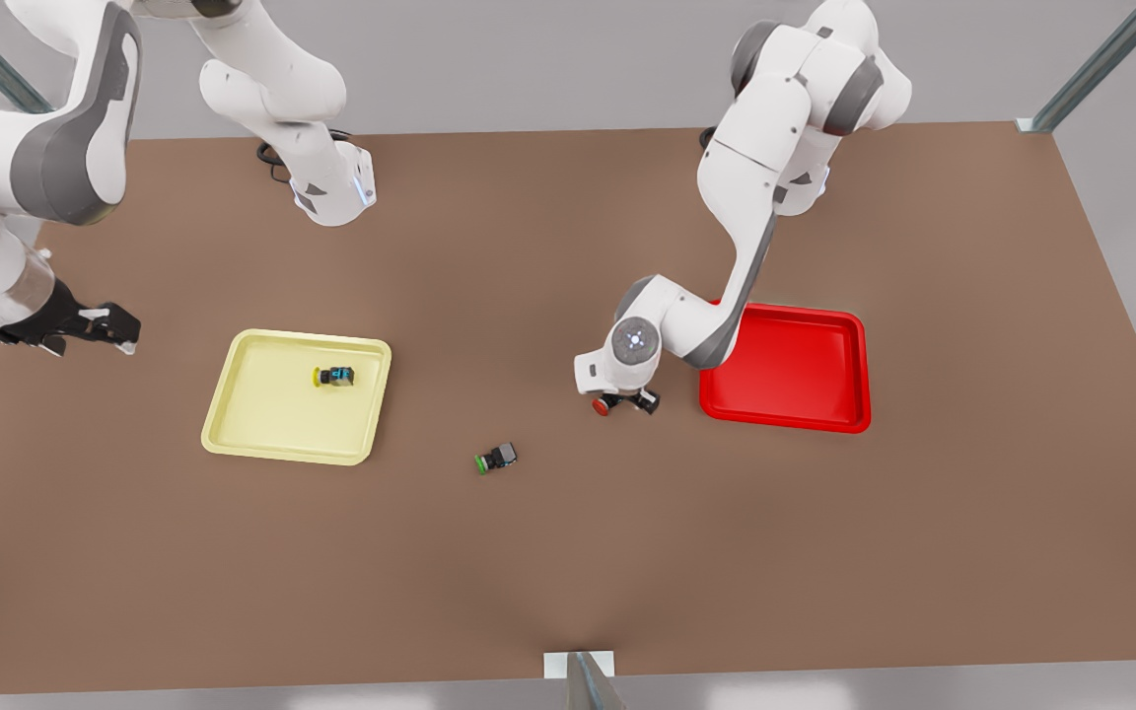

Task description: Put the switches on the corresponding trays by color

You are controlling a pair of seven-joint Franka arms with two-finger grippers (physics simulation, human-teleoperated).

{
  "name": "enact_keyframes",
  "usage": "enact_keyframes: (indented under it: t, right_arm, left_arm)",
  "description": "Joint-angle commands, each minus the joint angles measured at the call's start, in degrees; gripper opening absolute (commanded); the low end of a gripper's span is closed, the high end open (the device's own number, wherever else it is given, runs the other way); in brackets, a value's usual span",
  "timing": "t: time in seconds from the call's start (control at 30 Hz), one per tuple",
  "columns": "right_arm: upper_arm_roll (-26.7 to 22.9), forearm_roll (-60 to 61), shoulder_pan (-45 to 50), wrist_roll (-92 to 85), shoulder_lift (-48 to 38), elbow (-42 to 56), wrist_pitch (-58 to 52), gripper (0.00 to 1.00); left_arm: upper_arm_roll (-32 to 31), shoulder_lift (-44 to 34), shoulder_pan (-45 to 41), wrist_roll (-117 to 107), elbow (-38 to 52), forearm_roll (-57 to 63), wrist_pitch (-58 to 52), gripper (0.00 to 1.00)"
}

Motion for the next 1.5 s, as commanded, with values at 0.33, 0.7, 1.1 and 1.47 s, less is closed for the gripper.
enact_keyframes:
  t: [0.33,0.7,1.1,1.47]
  right_arm:
    - [-0.06,3.36,0.24,0.03,3.75,1.13,3.94,1.0]
    - [0.03,3.63,0.15,-0.05,5.25,1.22,6.76,1.0]
    - [0.03,3.63,0.06,-0.05,5.42,1.22,6.85,1.0]
    - [0.03,3.54,0.24,-0.05,5.42,1.13,7.64,1.0]
  left_arm:
    - [0.0,1.28,0.09,0.09,-1.91,-0.03,3.25,1.0]
    - [0.0,1.63,0.18,0.09,-1.56,-0.56,3.34,0.61]
    - [0.0,1.81,0.35,0.09,-1.56,-0.56,3.6,0.49]
    - [0.0,2.33,0.35,0.09,-1.48,-0.56,4.22,0.51]
